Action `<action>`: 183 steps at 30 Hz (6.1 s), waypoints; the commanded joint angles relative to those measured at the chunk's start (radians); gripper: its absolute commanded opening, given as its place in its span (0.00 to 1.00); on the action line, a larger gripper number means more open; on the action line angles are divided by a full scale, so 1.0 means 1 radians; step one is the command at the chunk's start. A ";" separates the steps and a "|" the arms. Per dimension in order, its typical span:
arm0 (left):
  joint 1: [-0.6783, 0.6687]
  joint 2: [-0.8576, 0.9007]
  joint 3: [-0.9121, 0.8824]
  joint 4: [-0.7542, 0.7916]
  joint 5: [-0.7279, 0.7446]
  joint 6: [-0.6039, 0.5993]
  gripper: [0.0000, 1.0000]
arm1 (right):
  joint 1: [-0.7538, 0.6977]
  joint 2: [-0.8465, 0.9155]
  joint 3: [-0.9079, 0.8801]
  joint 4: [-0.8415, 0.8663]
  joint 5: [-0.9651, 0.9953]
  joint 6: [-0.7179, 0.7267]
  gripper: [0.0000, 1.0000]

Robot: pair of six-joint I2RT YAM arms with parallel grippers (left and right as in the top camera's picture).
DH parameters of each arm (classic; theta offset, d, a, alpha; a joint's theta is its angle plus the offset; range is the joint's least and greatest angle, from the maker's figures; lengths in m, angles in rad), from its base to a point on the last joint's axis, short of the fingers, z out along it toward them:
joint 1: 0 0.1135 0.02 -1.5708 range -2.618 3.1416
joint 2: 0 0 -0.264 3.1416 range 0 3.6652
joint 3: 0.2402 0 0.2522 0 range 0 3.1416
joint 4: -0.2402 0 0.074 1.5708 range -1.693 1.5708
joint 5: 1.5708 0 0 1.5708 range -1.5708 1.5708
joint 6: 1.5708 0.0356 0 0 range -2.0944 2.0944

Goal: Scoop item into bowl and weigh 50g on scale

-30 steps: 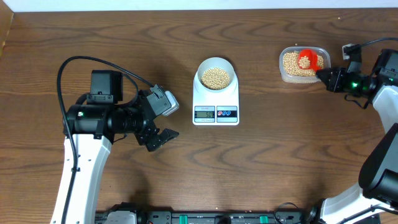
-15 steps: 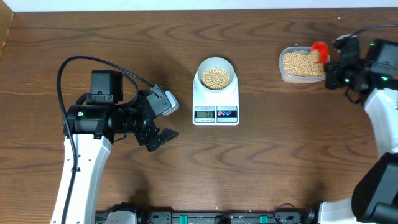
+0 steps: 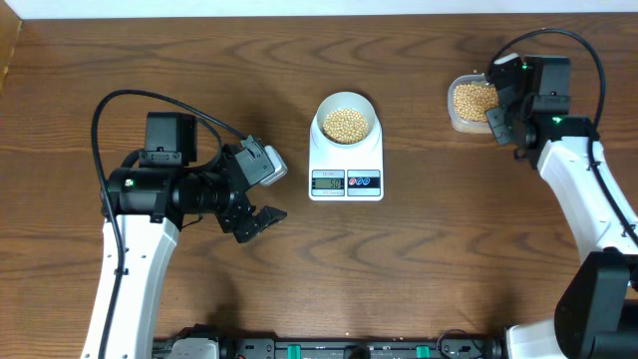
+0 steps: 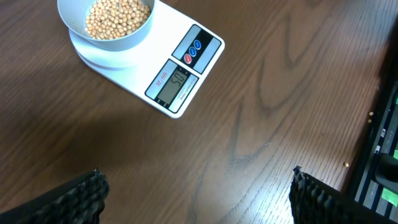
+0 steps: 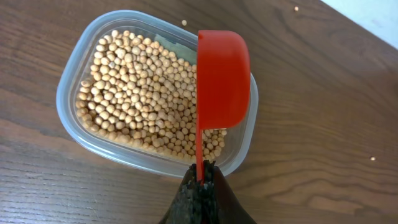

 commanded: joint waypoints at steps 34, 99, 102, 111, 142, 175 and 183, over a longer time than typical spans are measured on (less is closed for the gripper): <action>0.003 0.004 0.016 -0.003 0.003 0.014 0.95 | -0.380 -0.460 -0.494 -0.134 -0.846 0.750 0.01; 0.003 0.004 0.016 -0.003 0.003 0.014 0.95 | -0.386 -0.322 -0.773 0.311 -0.640 0.798 0.99; 0.003 0.004 0.016 -0.003 0.002 0.014 0.95 | -0.380 -0.322 -0.773 0.280 -0.589 0.797 0.99; 0.003 0.004 0.016 -0.003 0.003 0.014 0.95 | -0.332 -0.337 -0.758 0.235 -0.499 0.797 0.99; 0.003 0.004 0.016 -0.003 0.002 0.014 0.95 | -0.322 -0.840 -0.691 0.566 -0.522 0.771 0.99; 0.003 0.004 0.016 -0.003 0.003 0.014 0.96 | -0.323 -0.775 -0.691 0.722 -0.579 0.573 0.99; 0.003 0.004 0.016 -0.003 0.003 0.014 0.95 | -0.323 -0.918 -0.691 0.560 -0.636 0.576 0.99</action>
